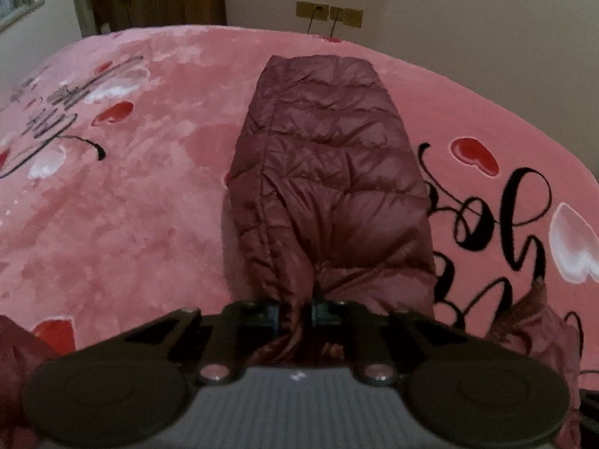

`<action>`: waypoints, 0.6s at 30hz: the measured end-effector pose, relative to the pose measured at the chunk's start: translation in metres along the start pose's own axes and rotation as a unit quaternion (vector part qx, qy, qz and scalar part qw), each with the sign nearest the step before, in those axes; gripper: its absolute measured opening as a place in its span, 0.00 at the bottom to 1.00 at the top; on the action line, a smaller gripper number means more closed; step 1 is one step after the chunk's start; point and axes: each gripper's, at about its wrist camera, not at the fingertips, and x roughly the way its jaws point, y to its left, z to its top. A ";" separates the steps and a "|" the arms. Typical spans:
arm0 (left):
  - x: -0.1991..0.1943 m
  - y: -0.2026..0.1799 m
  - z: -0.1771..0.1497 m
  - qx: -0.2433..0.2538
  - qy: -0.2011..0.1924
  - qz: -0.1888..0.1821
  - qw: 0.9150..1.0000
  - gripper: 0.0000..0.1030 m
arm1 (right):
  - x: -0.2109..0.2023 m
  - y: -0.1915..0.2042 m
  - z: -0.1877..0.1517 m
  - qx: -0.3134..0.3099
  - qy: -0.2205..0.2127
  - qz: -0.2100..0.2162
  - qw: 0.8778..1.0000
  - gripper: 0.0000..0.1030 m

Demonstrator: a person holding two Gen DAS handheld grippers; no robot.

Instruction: Fold large clothes

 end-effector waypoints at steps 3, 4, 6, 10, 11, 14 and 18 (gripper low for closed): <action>-0.012 -0.003 -0.006 -0.010 -0.018 0.008 1.000 0.07 | 0.004 0.001 0.002 -0.006 -0.001 -0.001 1.000 1.00; -0.017 -0.003 -0.007 -0.019 -0.026 0.009 0.999 0.06 | 0.005 0.001 0.002 -0.006 -0.001 -0.001 1.000 0.99; -0.029 0.003 -0.010 -0.049 -0.044 0.004 0.998 0.06 | 0.008 0.000 0.004 -0.005 -0.001 0.000 1.000 0.94; -0.060 0.017 -0.020 -0.107 -0.084 0.001 0.991 0.06 | 0.014 0.000 0.007 -0.007 0.001 0.005 1.000 0.83; -0.070 0.022 -0.024 -0.125 -0.095 0.001 0.988 0.06 | 0.016 0.002 0.008 -0.009 0.001 0.006 1.000 0.79; -0.103 0.038 -0.034 -0.170 -0.128 -0.002 0.977 0.06 | 0.019 0.003 0.012 -0.015 0.000 0.012 1.000 0.68; -0.147 0.058 -0.054 -0.219 -0.170 0.005 0.961 0.06 | 0.020 0.011 0.013 -0.043 -0.012 0.019 0.999 0.58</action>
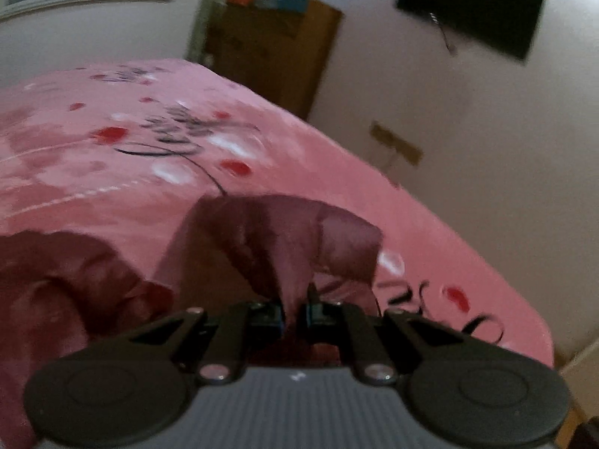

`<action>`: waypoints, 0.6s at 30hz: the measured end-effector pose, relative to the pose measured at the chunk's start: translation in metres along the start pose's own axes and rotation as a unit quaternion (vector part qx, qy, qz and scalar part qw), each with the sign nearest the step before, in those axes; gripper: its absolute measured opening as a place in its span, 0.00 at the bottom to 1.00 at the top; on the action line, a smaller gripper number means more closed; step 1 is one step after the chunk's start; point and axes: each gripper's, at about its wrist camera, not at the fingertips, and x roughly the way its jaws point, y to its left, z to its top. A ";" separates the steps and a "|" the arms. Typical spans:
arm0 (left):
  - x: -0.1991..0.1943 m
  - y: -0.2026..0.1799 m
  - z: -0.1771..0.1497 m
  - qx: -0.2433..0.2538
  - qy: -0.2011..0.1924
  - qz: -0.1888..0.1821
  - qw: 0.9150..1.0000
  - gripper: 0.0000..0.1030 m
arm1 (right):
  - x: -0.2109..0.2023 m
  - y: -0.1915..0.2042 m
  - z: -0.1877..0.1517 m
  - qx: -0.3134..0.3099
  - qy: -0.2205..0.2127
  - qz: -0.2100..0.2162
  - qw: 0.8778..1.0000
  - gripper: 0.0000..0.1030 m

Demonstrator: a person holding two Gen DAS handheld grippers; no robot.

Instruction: Fold large clothes

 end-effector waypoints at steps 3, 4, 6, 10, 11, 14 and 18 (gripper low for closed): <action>-0.045 0.016 -0.003 -0.034 -0.035 0.001 0.999 0.06 | -0.004 0.014 0.001 -0.052 -0.020 -0.002 0.998 0.52; -0.058 0.020 -0.004 -0.043 -0.046 0.001 0.998 0.06 | -0.003 0.022 0.000 -0.068 -0.027 -0.004 0.997 0.51; -0.088 0.027 -0.009 -0.063 -0.071 -0.002 0.995 0.06 | -0.007 0.031 0.000 -0.100 -0.041 -0.005 0.994 0.50; -0.144 0.029 -0.018 -0.079 -0.114 -0.004 0.990 0.06 | -0.017 0.052 -0.006 -0.173 -0.072 -0.009 0.982 0.49; -0.160 0.029 -0.021 -0.086 -0.125 -0.006 0.988 0.05 | -0.018 0.055 -0.007 -0.184 -0.077 -0.009 0.980 0.48; -0.197 0.032 -0.033 -0.103 -0.154 -0.007 0.983 0.05 | -0.022 0.058 -0.009 -0.198 -0.082 -0.006 0.977 0.45; -0.237 0.037 -0.054 -0.122 -0.182 0.008 0.976 0.05 | -0.024 0.057 -0.009 -0.199 -0.087 -0.016 0.976 0.41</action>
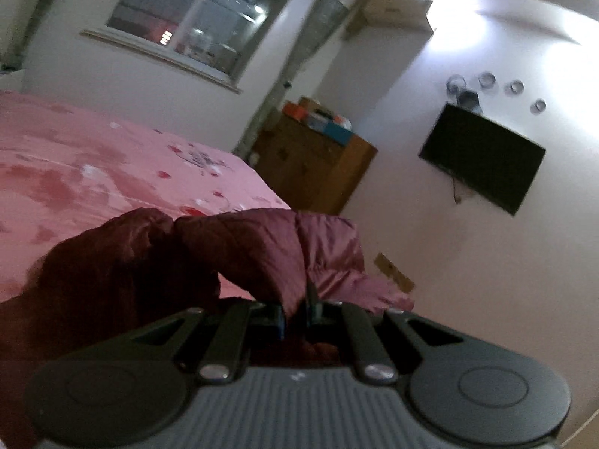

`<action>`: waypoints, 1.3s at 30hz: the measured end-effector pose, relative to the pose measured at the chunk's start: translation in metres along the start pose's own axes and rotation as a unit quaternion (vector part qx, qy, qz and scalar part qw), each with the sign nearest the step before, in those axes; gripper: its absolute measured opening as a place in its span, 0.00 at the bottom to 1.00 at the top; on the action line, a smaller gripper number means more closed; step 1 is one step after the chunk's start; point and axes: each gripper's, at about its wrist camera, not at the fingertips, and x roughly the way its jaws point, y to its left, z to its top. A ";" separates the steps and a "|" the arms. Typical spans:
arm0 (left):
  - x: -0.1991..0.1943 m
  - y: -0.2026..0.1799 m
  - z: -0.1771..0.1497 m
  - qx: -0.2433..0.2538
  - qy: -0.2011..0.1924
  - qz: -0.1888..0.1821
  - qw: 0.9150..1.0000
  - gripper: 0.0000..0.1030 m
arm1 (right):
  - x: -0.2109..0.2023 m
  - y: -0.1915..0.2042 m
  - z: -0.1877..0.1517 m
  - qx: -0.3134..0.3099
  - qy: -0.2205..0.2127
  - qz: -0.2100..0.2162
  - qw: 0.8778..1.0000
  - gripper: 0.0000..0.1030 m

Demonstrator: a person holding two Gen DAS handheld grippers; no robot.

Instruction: Fold large clothes

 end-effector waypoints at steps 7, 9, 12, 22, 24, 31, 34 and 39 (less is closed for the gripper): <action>-0.059 0.017 -0.018 -0.036 -0.033 0.028 0.998 0.05 | -0.017 0.018 -0.002 -0.056 -0.039 -0.051 0.996 0.35; -0.071 0.016 -0.019 -0.042 -0.040 0.031 0.998 0.05 | -0.026 0.021 -0.005 -0.070 -0.054 -0.062 0.994 0.34; -0.096 0.009 -0.022 -0.035 -0.054 0.033 0.997 0.05 | -0.036 0.014 -0.002 -0.072 -0.075 -0.076 0.992 0.32; -0.169 -0.016 -0.022 -0.029 -0.111 0.000 0.993 0.05 | -0.089 -0.023 0.046 -0.031 -0.168 -0.126 0.977 0.30; -0.183 -0.024 -0.021 -0.026 -0.122 -0.012 0.992 0.05 | -0.105 -0.030 0.060 -0.019 -0.196 -0.129 0.972 0.29; -0.230 -0.052 -0.017 -0.009 -0.164 -0.050 0.985 0.05 | -0.170 -0.028 0.107 -0.040 -0.301 -0.139 0.943 0.28; -0.253 -0.062 -0.013 -0.005 -0.188 -0.065 0.980 0.06 | -0.197 -0.025 0.127 -0.059 -0.340 -0.136 0.928 0.28; -0.292 -0.072 -0.008 0.000 -0.231 -0.074 0.970 0.06 | -0.240 -0.017 0.156 -0.092 -0.395 -0.124 0.906 0.28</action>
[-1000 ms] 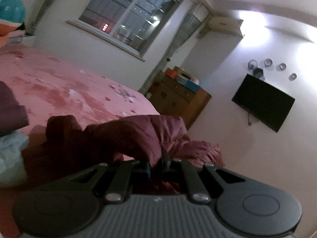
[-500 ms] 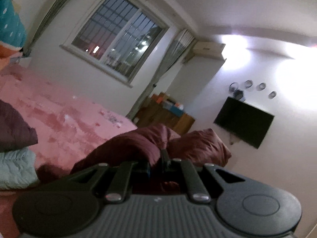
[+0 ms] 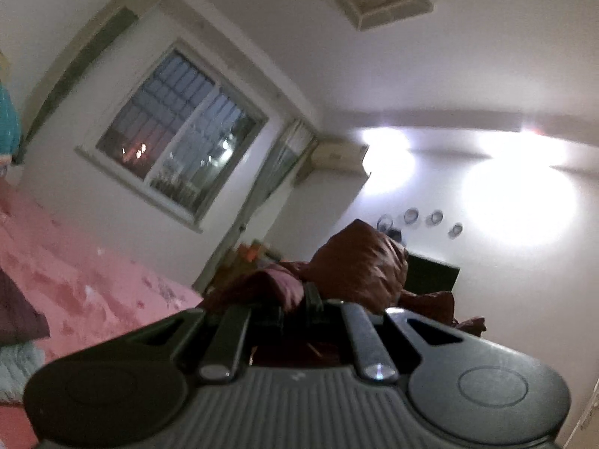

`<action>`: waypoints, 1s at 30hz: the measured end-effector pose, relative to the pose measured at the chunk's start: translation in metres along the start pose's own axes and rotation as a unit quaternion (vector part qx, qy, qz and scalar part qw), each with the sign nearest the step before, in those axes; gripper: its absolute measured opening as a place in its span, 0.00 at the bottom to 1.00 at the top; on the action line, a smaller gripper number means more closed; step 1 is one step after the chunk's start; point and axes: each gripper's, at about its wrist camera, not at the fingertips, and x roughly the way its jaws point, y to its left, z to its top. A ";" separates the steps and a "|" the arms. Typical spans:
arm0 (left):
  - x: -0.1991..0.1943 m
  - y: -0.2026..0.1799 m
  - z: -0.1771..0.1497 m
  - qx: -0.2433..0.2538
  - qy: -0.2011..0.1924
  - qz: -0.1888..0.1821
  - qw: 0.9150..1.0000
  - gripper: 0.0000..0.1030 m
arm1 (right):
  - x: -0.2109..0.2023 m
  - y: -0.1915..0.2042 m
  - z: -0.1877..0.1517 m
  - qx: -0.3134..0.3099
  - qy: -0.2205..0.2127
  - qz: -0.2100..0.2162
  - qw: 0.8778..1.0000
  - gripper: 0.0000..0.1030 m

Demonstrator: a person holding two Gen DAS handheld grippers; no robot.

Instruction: Fold large clothes

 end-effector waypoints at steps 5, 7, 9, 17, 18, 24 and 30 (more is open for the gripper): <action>-0.023 -0.007 0.012 0.003 -0.037 0.026 0.999 0.06 | 0.009 -0.011 0.028 0.010 -0.027 0.027 0.999 0.28; -0.026 -0.006 0.012 0.004 -0.046 0.046 0.998 0.07 | 0.019 -0.009 0.031 0.015 -0.028 0.040 0.999 0.28; -0.025 -0.004 0.008 0.013 -0.048 0.079 0.996 0.07 | 0.031 -0.007 0.031 0.014 -0.025 0.058 0.998 0.28; 0.009 0.063 -0.019 0.028 -0.024 0.239 0.970 0.07 | 0.108 0.050 -0.053 -0.040 0.051 0.138 0.988 0.28; 0.016 0.076 -0.022 0.025 -0.020 0.256 0.966 0.07 | 0.119 0.055 -0.066 -0.038 0.064 0.144 0.987 0.28; 0.043 0.161 -0.042 0.003 0.007 0.341 0.940 0.07 | 0.180 0.093 -0.164 -0.025 0.155 0.164 0.974 0.28; 0.086 0.222 -0.068 0.007 0.043 0.379 0.924 0.08 | 0.209 0.141 -0.265 -0.063 0.238 0.163 0.955 0.29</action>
